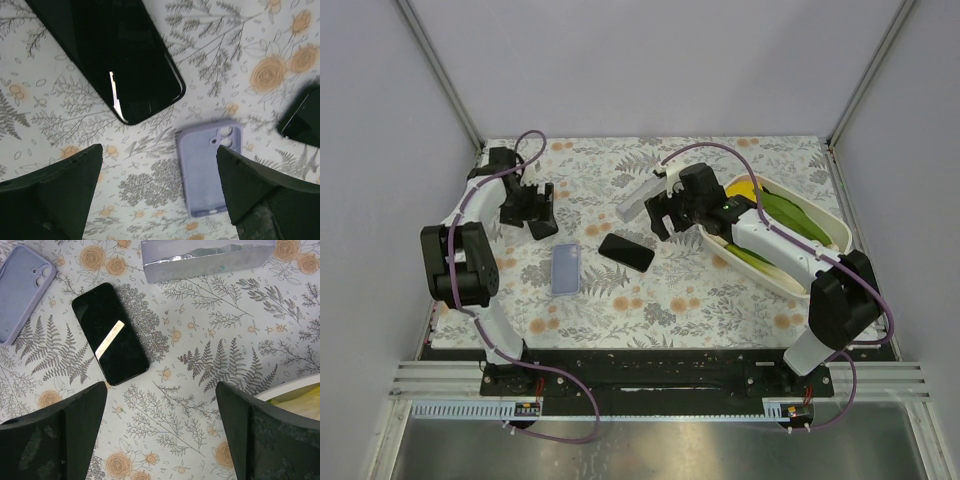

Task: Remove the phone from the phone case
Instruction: Pick up the phone at the center of the board.

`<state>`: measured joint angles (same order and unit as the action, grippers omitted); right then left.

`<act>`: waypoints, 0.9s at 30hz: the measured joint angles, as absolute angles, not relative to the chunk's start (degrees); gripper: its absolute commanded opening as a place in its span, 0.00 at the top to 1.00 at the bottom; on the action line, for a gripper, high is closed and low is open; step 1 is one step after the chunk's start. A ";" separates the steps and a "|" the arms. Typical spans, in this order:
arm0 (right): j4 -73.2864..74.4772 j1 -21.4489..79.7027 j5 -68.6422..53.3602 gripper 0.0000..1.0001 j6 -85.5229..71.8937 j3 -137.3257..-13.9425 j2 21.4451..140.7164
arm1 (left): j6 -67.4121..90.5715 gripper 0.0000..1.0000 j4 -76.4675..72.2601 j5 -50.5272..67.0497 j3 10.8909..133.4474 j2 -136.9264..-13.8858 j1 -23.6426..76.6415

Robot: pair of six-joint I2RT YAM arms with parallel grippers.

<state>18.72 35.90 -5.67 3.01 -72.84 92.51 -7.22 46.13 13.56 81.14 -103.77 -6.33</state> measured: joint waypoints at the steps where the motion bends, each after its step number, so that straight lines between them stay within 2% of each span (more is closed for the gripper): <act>1: 18.72 35.90 -5.32 0.00 3.01 -72.82 92.40 | -5.43 0.01 45.69 12.34 81.91 -104.55 -5.34; 6: 18.74 35.90 -5.04 0.00 2.74 -72.47 92.03 | 2.94 0.01 44.64 6.13 87.33 -109.40 -1.04; 12: 18.74 35.90 -5.89 0.00 2.00 -71.99 91.85 | 9.63 0.01 43.68 -0.03 91.18 -113.73 -1.13; 27: 18.81 35.97 -13.52 0.00 -3.55 -71.96 91.88 | 16.32 0.01 46.46 -4.62 94.50 -119.92 -1.45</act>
